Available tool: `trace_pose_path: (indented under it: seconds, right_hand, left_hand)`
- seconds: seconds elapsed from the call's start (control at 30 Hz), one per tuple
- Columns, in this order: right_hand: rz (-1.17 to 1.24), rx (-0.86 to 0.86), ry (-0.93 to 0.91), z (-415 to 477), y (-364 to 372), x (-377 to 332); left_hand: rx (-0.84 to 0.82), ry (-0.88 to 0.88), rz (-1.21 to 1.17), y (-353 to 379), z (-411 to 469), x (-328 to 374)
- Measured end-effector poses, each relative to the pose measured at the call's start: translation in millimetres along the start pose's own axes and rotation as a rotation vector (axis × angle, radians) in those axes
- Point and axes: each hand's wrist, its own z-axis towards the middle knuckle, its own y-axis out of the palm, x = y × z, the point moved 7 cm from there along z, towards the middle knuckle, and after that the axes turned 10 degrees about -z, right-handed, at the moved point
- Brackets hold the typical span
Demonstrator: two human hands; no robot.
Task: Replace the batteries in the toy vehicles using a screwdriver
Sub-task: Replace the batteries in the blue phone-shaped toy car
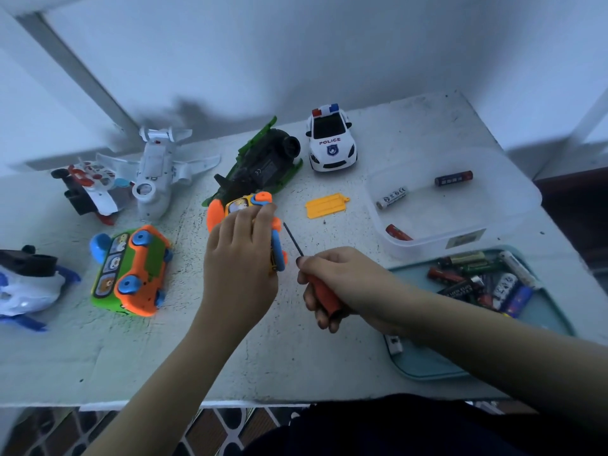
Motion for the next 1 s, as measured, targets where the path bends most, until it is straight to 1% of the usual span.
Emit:
trace_pose_path:
  seconds: [0.13,0.27,0.37,0.47,0.53,0.63,0.83,0.9,1.0]
  right_hand:
    - [-0.083,0.020,-0.015,-1,-11,-2]
    - [-0.158,0.059,-0.060,-6,-28,-12]
    - [-0.224,0.150,-0.147,-13,-46,-31]
    - [-0.280,0.280,-0.199,-17,-71,-46]
    - [-0.245,0.324,-0.188,-17,-85,-50]
    - [-0.086,0.321,-0.206,-19,-99,-56]
    - [-0.082,0.481,-0.284,-32,-125,-58]
    - [-0.046,0.542,-0.311,-38,-134,-58]
    - [-0.045,0.591,-0.353,-46,-146,-58]
  left_hand:
    - [-0.005,-0.044,-0.115,-4,-5,-6]
    - [0.075,-0.167,-0.400,-22,0,-17]
    - [0.135,-0.178,-0.520,-36,6,-12]
    - [0.145,-0.154,-0.669,-44,12,-2]
    - [0.131,-0.123,-0.805,-43,17,8]
    - [0.119,-0.073,-0.936,-36,28,21]
    - [0.122,-0.058,-0.961,-19,58,39]
    - [0.141,-0.081,-0.903,-18,67,42]
    - [0.156,-0.054,-0.826,-16,78,50]
